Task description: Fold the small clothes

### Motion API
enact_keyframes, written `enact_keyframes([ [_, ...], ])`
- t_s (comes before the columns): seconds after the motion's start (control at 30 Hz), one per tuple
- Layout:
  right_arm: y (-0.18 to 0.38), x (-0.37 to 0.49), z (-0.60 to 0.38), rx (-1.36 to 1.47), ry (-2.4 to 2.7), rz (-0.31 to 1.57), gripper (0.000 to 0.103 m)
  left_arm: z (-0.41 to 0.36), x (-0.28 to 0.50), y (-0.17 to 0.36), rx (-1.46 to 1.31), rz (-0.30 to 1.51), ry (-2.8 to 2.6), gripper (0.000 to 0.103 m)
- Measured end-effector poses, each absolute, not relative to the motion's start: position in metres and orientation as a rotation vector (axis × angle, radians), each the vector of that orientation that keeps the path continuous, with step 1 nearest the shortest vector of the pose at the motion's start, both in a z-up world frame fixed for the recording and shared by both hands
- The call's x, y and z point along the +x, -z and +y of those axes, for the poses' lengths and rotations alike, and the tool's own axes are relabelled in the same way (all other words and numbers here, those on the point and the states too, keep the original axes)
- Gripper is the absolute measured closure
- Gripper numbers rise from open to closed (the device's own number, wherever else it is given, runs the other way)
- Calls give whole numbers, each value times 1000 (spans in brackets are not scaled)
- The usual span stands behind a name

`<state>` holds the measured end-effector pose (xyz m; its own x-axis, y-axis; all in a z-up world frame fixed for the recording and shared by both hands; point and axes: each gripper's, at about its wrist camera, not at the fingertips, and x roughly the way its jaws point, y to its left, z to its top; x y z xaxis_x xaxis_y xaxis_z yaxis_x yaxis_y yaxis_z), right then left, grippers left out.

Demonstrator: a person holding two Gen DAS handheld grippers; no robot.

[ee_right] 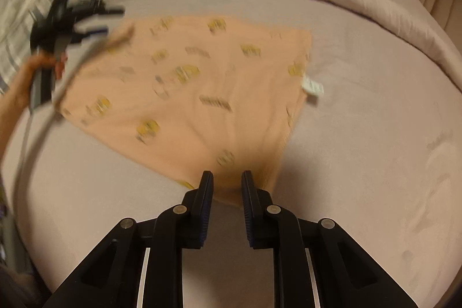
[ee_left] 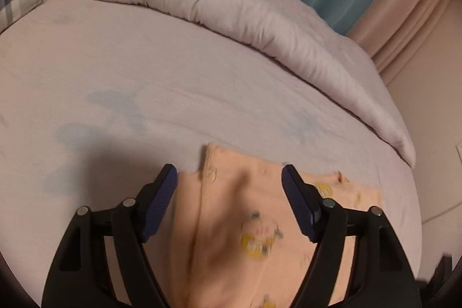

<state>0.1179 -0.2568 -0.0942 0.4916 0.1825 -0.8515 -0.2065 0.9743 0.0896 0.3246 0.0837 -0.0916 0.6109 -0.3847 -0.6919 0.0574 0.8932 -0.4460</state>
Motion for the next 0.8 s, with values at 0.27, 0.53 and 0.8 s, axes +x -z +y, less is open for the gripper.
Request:
enact_keyframes([
  [0.27,83,157,-245,63,-212,867,86,56,255,86,-372,859,511,25],
  [0.53,118,162,-246,17,-118,928,86,81,211,136,-388,908,502,39],
  [0.8,123,120,-285,83,-12,979,60,91,185,136,-459,936,459,37],
])
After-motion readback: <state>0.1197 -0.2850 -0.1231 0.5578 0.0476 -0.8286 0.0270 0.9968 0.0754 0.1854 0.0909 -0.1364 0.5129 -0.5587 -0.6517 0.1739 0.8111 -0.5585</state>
